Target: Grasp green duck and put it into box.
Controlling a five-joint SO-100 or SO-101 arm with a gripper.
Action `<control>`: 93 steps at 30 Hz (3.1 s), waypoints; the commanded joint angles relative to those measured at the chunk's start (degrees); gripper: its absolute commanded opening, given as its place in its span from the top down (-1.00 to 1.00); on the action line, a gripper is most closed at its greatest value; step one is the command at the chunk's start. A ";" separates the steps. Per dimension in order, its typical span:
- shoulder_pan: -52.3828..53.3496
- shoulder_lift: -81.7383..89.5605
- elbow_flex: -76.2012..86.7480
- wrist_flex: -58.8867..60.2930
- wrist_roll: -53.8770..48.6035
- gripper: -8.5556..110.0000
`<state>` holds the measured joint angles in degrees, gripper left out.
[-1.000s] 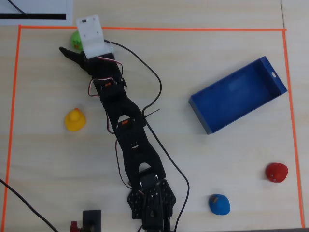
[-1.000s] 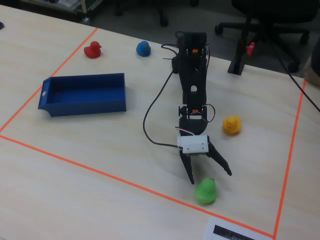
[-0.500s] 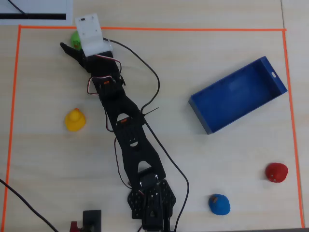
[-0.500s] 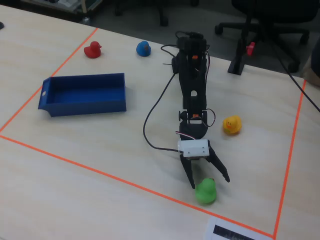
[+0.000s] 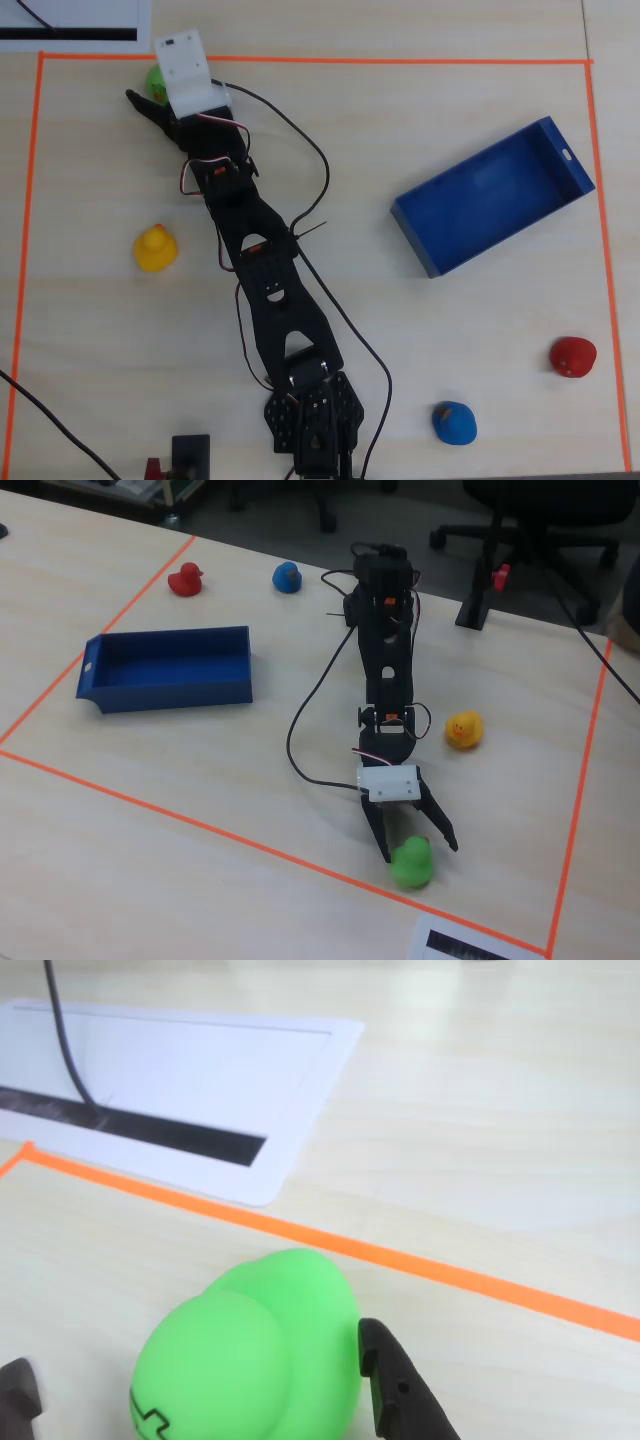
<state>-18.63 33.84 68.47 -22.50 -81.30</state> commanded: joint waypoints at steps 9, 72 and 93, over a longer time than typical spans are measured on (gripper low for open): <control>-0.70 0.88 -1.32 -4.48 -3.25 0.81; 71.72 32.26 -25.84 99.23 19.78 0.85; 66.45 23.99 -17.49 83.23 17.49 0.85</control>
<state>47.64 57.57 51.86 62.49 -61.96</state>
